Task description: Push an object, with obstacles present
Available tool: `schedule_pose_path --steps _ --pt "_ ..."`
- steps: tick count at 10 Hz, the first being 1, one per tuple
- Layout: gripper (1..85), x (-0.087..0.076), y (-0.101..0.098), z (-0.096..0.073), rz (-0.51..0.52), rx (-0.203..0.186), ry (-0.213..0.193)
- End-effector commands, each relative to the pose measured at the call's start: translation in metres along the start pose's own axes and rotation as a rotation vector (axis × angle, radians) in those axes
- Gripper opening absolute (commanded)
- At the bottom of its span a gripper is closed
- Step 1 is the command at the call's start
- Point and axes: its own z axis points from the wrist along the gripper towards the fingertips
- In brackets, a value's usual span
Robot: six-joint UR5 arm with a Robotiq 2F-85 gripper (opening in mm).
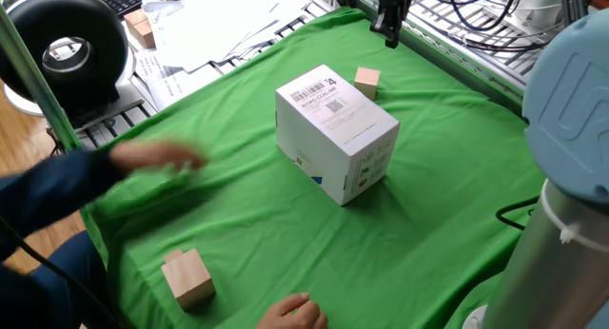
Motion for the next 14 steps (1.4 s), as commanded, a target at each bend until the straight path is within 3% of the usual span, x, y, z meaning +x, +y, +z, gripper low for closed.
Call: schedule_pose_path --steps 1,3,6,10,14 --pt "1.0 0.003 0.004 0.0 -0.013 -0.021 0.01" --pt "1.0 -0.003 -0.01 0.02 -0.056 -0.04 -0.028" --pt "1.0 -0.012 -0.019 0.042 -0.078 -0.032 -0.058" --pt "1.0 -0.017 -0.021 0.055 -0.091 -0.034 -0.062" --pt "1.0 -0.006 -0.019 0.065 -0.069 -0.064 -0.069"
